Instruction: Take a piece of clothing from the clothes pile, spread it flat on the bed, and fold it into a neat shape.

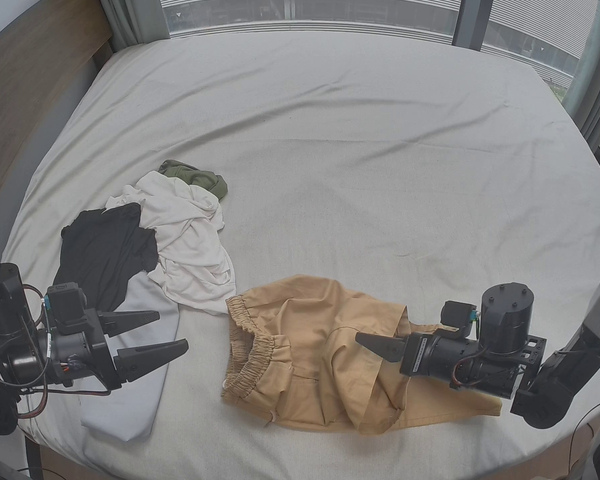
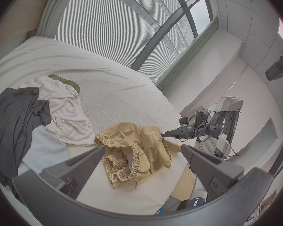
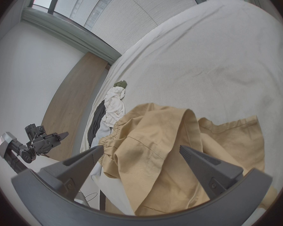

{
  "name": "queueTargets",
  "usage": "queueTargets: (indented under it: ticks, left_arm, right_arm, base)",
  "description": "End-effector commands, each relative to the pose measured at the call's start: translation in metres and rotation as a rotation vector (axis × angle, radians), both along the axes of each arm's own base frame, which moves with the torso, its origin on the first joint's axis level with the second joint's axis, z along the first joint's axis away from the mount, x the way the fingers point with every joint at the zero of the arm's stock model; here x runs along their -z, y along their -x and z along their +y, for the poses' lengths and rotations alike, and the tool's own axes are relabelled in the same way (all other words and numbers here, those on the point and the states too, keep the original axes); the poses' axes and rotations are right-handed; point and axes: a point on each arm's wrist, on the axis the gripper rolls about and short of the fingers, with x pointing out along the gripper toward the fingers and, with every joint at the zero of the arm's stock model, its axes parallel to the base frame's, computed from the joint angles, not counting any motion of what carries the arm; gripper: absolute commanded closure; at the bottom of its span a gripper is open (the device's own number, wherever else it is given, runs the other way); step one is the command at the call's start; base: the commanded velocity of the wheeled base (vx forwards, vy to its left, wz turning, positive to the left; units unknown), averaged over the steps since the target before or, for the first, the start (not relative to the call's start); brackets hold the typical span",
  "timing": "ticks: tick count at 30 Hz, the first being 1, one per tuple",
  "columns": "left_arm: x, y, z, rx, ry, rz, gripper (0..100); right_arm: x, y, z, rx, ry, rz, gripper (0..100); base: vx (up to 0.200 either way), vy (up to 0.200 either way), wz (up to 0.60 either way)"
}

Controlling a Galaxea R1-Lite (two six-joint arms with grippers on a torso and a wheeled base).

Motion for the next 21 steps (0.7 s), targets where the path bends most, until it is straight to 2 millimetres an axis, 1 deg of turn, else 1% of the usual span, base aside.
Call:
queueTargets:
  ticks: [1, 3, 6, 10, 18, 21]
  left_arm:
    - [0.0, 0.0, 0.0, -0.002, 0.001, -0.001, 0]
    - [0.0, 0.0, 0.0, -0.002, 0.001, -0.001, 0]
    - [0.0, 0.0, 0.0, -0.002, 0.001, -0.001, 0]
    - [0.0, 0.0, 0.0, -0.002, 0.0, 0.0, 0]
    - [0.0, 0.0, 0.0, -0.002, 0.001, -0.001, 0]
    - [0.0, 0.0, 0.0, -0.002, 0.0, 0.0, 0]
  right_arm:
    - [0.015, -0.006, 0.007, -0.004, 0.016, 0.038, 0]
    - [0.015, -0.008, 0.009, -0.001, 0.008, 0.043, 0]
    - [0.014, -0.01, 0.018, 0.0, -0.038, 0.06, 0]
    - [0.014, -0.012, 0.026, -0.014, -0.056, 0.057, 0]
    - [0.017, -0.019, 0.034, -0.023, -0.103, 0.007, 0]
    - [0.017, -0.019, 0.037, -0.03, -0.116, -0.006, 0]
  base:
    - [0.0, 0.0, 0.0]
    - [0.0, 0.0, 0.0]
    - [0.0, 0.0, 0.0]
    - [0.0, 0.0, 0.0]
    - [0.0, 0.0, 0.0]
    - [0.0, 0.0, 0.0]
